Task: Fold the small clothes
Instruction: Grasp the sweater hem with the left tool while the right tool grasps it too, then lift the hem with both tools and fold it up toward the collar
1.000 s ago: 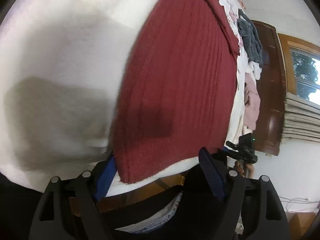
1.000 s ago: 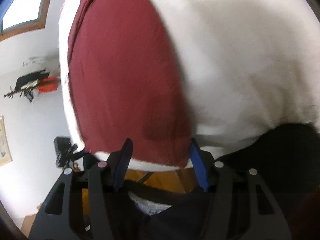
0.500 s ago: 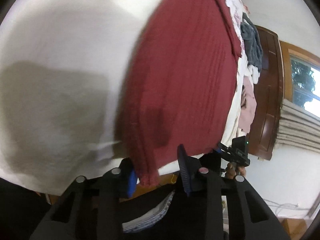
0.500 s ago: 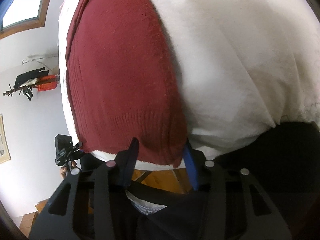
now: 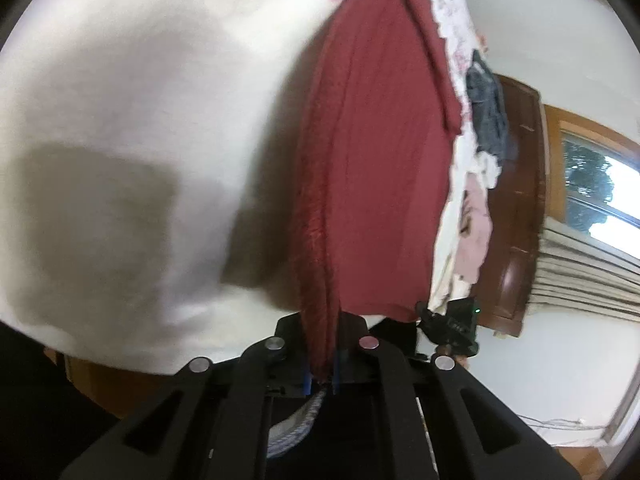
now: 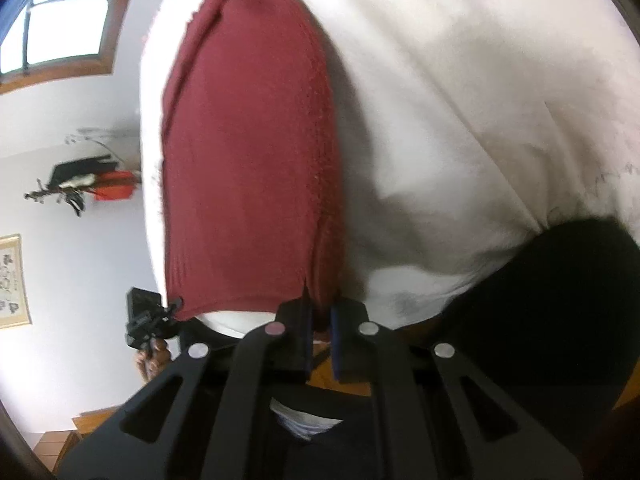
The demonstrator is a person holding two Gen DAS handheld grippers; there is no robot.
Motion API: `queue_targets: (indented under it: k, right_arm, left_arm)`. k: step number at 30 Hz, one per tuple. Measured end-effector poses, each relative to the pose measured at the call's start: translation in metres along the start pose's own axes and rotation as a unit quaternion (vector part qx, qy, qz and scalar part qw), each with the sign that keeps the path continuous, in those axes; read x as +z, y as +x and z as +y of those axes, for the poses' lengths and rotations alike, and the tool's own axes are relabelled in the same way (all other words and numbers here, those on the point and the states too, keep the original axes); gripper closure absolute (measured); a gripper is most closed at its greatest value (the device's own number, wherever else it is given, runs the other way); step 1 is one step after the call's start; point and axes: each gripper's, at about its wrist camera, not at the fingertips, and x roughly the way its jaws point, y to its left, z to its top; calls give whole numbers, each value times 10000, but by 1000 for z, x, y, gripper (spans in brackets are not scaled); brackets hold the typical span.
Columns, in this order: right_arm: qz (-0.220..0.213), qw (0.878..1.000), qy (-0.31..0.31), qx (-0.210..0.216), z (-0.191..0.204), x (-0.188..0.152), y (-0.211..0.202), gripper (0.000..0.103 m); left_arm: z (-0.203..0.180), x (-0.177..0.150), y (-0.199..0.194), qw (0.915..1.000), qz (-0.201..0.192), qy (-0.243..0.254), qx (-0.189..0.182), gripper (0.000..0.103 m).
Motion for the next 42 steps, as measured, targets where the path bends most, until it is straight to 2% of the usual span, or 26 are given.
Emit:
queue_targets:
  k: [9, 16, 20, 24, 27, 29, 30, 32, 33, 35, 38, 42]
  right_arm:
    - [-473, 9965, -145, 681, 33, -3, -35, 99]
    - [-737, 9918, -406, 961, 63, 8, -63, 99]
    - [-817, 9892, -508, 1108, 80, 17, -72, 99]
    - [-771, 9891, -650, 1069, 95, 30, -72, 99]
    - [-710, 9905, -674, 964, 99, 34, -66, 99]
    - [-690, 9911, -657, 930, 99, 32, -63, 99]
    - [-681, 9913, -625, 932, 95, 31, -63, 99]
    - [-670, 9919, -559, 921, 87, 26, -64, 99]
    - [-667, 9923, -511, 907, 82, 25, -63, 99]
    - [-656, 9928, -415, 907, 73, 21, -61, 99]
    - [-623, 9935, -310, 898, 64, 17, -58, 99]
    - [-572, 9942, -257, 879, 58, 16, -54, 99]
  left_arm:
    - [-34, -10, -31, 9967, -504, 241, -593, 98]
    - [-58, -4, -58, 9934, -746, 374, -787, 98]
    - [-79, 9, -75, 9907, -884, 520, -896, 103]
    - [-91, 29, -81, 9902, -960, 573, -832, 103]
    - [-84, 36, -77, 9920, -949, 466, -685, 103]
    - [-73, 33, -72, 9935, -949, 453, -443, 103]
    - [-65, 29, -68, 9944, -945, 373, -278, 98]
    - [-43, 21, -57, 9968, -769, 90, -173, 75]
    - [-33, 16, -50, 9976, -682, -69, -45, 58]
    - [-14, 4, -36, 9979, -500, -314, 248, 54]
    - [10, -9, -16, 9967, -261, -710, 306, 51]
    - [23, -5, -7, 9948, -369, -799, 507, 50]
